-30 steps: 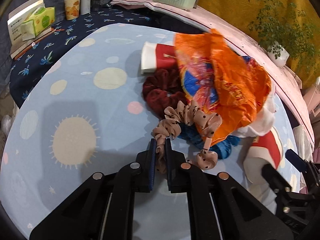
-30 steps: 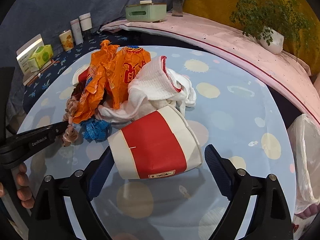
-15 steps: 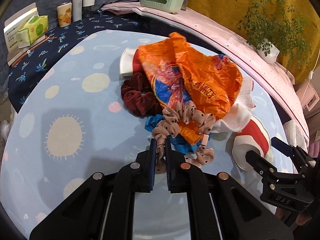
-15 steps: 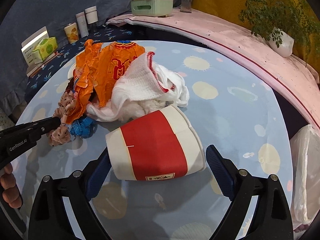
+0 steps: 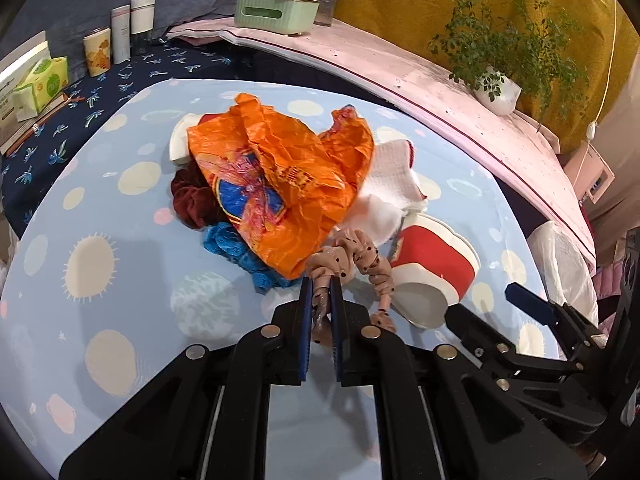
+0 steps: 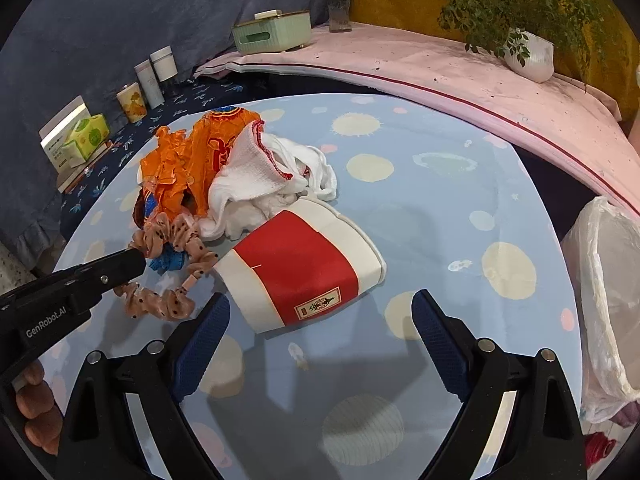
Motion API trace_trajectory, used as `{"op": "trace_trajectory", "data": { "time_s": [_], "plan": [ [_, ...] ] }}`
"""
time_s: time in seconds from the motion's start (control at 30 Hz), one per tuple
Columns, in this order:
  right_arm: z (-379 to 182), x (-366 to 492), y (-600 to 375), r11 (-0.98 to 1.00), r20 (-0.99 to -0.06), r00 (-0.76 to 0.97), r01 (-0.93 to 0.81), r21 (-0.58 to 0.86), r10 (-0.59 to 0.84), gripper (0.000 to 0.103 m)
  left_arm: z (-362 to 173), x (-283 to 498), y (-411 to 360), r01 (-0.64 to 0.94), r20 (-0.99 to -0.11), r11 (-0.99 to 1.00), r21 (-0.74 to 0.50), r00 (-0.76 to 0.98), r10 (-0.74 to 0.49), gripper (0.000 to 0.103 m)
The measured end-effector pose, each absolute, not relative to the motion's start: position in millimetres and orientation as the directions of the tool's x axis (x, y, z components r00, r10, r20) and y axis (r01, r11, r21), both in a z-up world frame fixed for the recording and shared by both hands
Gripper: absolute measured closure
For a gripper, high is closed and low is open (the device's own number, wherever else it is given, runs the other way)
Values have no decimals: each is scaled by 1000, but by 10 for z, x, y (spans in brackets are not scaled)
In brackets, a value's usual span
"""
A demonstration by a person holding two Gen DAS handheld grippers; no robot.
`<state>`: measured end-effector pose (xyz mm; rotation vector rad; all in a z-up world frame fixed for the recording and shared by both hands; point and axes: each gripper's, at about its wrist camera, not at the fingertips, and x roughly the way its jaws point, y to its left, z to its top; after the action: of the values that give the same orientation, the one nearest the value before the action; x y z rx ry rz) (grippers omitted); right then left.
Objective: Collect trash
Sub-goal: 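Lift the brown scrunchie with the left gripper while the right gripper grasps the red-and-white cup, then carry the scrunchie and cup over the bin and open both grippers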
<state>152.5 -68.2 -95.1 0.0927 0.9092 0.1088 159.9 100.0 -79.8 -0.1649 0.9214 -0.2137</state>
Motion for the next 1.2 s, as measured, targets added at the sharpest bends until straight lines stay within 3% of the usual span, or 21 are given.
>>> {"op": "trace_trajectory", "data": {
  "time_s": [0.17,0.33,0.4,0.73,1.2],
  "plan": [
    [-1049,1499,-605,988,-796,585,-68,142,154,38,-828,1591,963,99,-781,972,-215,580,-232,95],
    [-1122,1525,-546,983,-808,562,-71,168,178,77,-841,1585,972,90,-787,974,-206,577,-220,95],
    [-1118,1526,-521,985,-808,565,-70,155,168,86,-834,1582,965,92,-787,975,-200,578,-216,95],
    [-960,1472,-649,991,-785,606,-50,126,130,97,-752,1587,862,107,-780,976,-191,587,-217,95],
    [-519,1253,-1228,984,-705,701,22,175,110,99,-405,1542,391,195,-737,962,-192,619,-272,95]
  ]
}}
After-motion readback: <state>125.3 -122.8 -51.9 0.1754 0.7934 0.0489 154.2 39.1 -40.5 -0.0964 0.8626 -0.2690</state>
